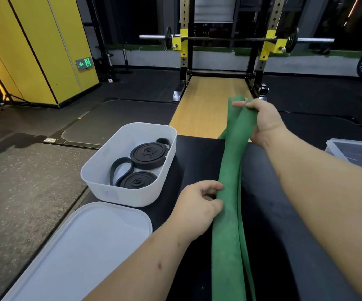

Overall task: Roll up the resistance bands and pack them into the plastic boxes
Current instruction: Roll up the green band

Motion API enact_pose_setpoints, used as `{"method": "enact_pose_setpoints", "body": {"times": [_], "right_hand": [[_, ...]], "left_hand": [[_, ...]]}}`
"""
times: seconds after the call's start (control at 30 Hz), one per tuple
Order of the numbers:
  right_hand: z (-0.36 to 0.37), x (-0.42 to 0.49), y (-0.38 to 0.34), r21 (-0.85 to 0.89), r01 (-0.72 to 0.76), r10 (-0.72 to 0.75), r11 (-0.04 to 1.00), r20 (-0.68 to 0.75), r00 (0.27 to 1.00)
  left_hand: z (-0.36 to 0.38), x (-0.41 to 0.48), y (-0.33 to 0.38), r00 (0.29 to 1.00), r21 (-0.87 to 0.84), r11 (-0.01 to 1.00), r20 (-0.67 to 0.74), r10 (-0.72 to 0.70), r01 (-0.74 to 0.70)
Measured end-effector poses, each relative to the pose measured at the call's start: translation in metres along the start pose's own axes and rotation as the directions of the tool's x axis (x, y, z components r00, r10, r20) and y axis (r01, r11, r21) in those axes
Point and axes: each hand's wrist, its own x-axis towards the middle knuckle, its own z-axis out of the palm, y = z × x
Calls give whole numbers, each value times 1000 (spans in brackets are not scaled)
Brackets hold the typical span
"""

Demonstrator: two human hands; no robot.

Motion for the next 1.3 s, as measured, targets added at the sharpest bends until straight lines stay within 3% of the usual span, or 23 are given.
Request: {"method": "enact_pose_setpoints", "body": {"times": [0.17,0.27,0.47,0.63,0.77,0.93,1.1,1.3], "right_hand": [[-4,5,12,-181,-48,55,982,32,998],[-15,12,19,-343,-193,176,919,-80,981],[-30,11,19,-301,-305,249,903,-211,945],[-28,1,29,-344,-403,361,848,-183,915],[-19,-3,39,-310,-389,368,867,-126,921],[-11,0,43,-309,-269,261,912,-68,963],[-4,-8,52,-659,-319,269,681,-180,946],[1,-15,57,-780,-311,302,543,-165,939]], "left_hand": [[2,-1,-5,1000,54,998,21,-16,15],[1,1,-6,1000,50,999,15,-22,21],[3,2,-7,1000,43,999,3,-29,29],[3,2,-7,1000,14,1000,5,-8,7],[3,1,-8,1000,-3,1000,7,-1,1],[2,0,-8,1000,2,1000,8,11,-11],[2,0,-8,1000,20,1000,3,19,-19],[2,4,-11,1000,-4,1000,-8,17,-17]]}}
